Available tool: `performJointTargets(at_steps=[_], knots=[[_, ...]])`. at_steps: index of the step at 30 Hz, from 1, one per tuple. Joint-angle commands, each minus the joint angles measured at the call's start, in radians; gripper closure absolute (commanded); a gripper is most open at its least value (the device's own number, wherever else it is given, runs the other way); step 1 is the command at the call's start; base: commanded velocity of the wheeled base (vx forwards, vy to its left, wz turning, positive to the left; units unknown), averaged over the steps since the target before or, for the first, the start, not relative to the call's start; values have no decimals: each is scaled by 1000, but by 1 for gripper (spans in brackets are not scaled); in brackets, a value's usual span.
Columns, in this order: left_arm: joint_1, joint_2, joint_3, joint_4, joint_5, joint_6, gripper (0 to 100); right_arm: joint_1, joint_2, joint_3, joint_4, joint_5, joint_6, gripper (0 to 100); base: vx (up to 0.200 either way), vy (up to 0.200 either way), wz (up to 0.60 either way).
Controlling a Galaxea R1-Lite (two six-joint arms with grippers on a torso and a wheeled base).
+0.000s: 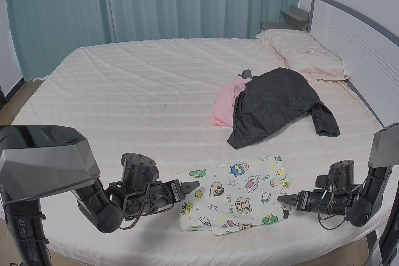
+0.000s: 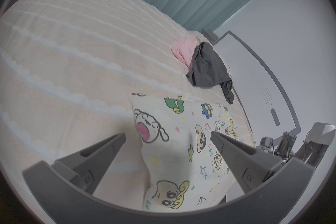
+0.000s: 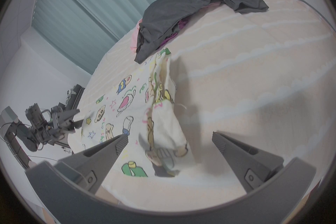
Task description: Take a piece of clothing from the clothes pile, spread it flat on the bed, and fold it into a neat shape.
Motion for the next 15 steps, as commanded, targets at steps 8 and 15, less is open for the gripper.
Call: performJointTargets(at_steps=[8,15], knots=[[5,-20,-31,0,7,-18,0,23,17,54,-2,85,-13,100,0,0,0],[1,-49,-57,0,41,-86,0,-2,11,78,9,84,-79,100,0,0,0]])
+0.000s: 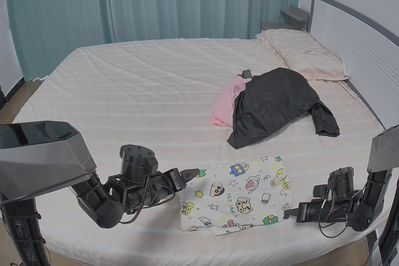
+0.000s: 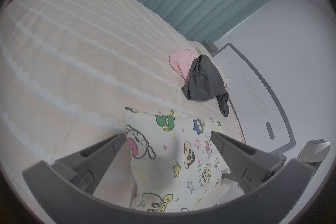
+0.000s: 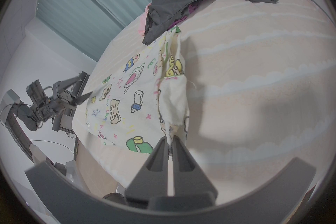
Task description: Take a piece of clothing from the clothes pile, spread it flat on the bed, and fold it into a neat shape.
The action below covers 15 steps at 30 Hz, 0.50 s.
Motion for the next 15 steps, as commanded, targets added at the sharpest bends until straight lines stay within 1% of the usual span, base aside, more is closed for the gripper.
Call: performJointTargets(at_steps=[1,5,8,9,10,11,12,15], knots=[[-2,-24,-13,0,14,-7,0,-30,4,13,9,-1,-29,100,0,0,0],[-11,-36,-14,0,25,-16,0,-47,1,16,12,-1,-52,100,0,0,0],[-50,-44,-20,-2,46,-91,0,-47,0,26,14,-1,-64,100,0,0,0],[-50,-44,-20,-2,46,-91,0,-47,0,26,14,-1,-64,0,0,0,0],[-68,-38,-37,-3,68,-131,0,-45,3,26,14,-1,-64,0,0,0,0],[-68,-38,-37,-3,68,-131,0,-45,3,26,14,-1,-64,0,0,0,0],[-77,-38,-40,-3,76,-156,0,-44,6,26,11,-2,-64,0,0,0,0],[-100,-38,-40,-3,76,-189,0,-45,3,24,5,-4,-64,0,0,0,0]])
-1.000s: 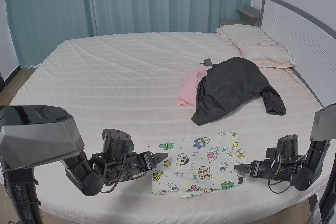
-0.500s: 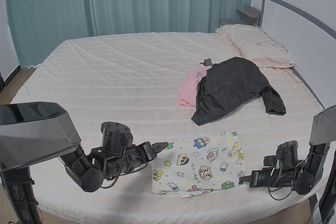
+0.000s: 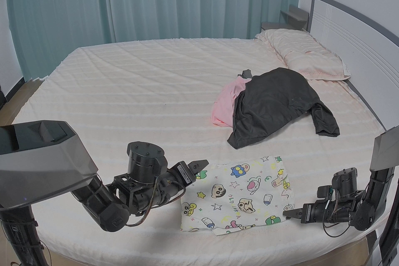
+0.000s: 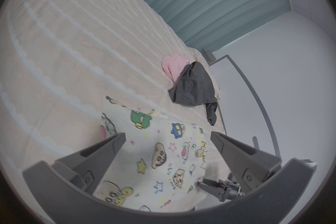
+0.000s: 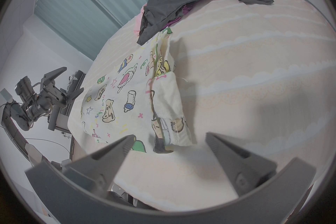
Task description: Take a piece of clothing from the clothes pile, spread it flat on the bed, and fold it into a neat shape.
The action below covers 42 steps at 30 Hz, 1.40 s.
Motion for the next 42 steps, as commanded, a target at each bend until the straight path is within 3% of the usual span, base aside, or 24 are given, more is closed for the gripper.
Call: performJointTargets(at_steps=[1,7,14,17,21,28,38,42], knots=[[-39,-1,-10,-1,5,-32,0,1,4,-3,-6,-4,0,0,0,0,0],[-76,21,-10,-1,-4,-89,0,-12,-7,-9,-12,-4,0,0,0,0,0],[-90,148,-28,-70,23,-69,0,-58,-48,-26,-9,-3,0,0,0,0,0],[-91,199,-25,-76,28,0,0,-75,-50,-43,-12,-3,1,0,0,0,0],[-97,208,-20,-81,51,17,0,-78,-87,-78,-10,-1,13,0,0,0,0],[-99,206,-19,-84,52,15,0,-64,-97,-242,17,-3,138,0,0,0,0],[-77,71,69,-201,68,9,0,-10,-48,-463,119,-12,197,0,0,0,0],[-39,65,61,-202,71,12,0,54,1,-573,237,-15,199,0,0,0,0]])
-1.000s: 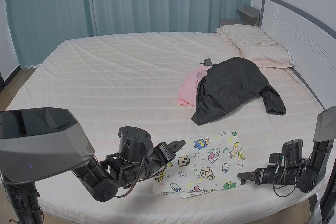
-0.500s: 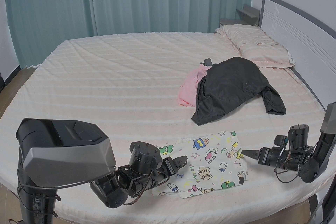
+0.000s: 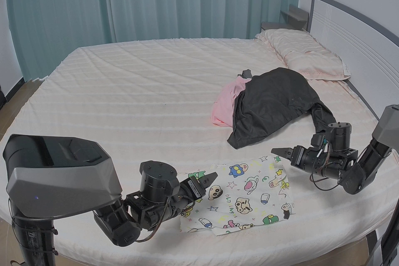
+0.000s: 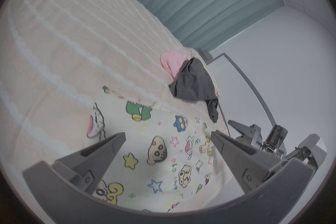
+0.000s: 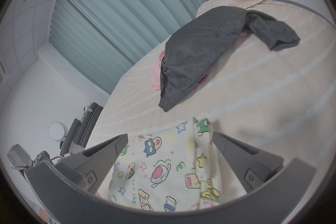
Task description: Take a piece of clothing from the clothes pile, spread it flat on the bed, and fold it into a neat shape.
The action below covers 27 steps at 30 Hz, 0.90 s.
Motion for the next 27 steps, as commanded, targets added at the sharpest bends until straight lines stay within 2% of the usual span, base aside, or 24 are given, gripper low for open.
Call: performJointTargets(at_steps=[1,5,13,23,24,27], knots=[[54,-49,10,-13,4,0,0,65,85,-134,78,-4,7,0,0,0,0],[85,-40,2,-13,0,0,0,71,148,-192,92,-8,7,0,0,0,0],[88,-20,-7,-14,3,2,0,79,231,-280,144,-38,6,0,0,0,0],[87,-14,-9,-14,1,2,0,85,235,-288,147,-43,4,0,0,0,0],[85,-12,-9,-14,3,2,0,84,238,-292,149,-47,4,100,0,0,0],[85,-12,-9,-14,1,2,0,81,244,-300,149,-61,4,100,0,0,0]])
